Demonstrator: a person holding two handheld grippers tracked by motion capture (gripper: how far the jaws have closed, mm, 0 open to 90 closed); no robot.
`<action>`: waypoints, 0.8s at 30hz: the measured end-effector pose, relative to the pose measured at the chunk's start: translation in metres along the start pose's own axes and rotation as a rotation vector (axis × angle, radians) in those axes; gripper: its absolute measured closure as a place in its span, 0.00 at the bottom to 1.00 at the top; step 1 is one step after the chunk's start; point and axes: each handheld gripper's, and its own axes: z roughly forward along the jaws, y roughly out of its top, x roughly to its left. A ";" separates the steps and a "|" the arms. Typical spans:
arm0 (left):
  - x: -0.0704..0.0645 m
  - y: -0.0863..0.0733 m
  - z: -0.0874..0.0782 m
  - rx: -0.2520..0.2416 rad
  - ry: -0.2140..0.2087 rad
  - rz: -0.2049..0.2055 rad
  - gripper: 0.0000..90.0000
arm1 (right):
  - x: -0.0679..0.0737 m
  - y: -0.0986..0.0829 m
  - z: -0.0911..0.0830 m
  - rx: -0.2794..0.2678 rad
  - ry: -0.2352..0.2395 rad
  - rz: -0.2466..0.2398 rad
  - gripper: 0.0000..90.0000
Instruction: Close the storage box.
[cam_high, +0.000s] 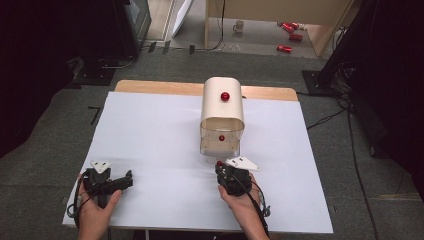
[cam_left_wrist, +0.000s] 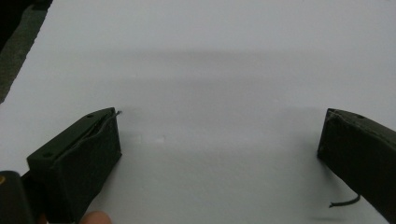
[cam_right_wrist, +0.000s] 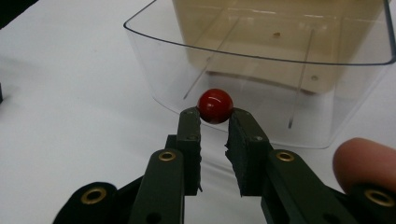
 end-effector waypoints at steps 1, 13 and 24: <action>0.000 0.000 0.000 0.000 0.000 0.000 0.00 | -0.001 0.002 0.001 -0.003 0.000 -0.001 0.85; 0.000 0.000 0.000 0.000 0.000 0.000 0.00 | -0.006 0.017 0.016 -0.014 -0.021 0.004 0.85; 0.000 0.000 0.000 0.000 0.000 0.000 0.00 | -0.013 0.026 0.031 -0.012 -0.036 0.015 0.85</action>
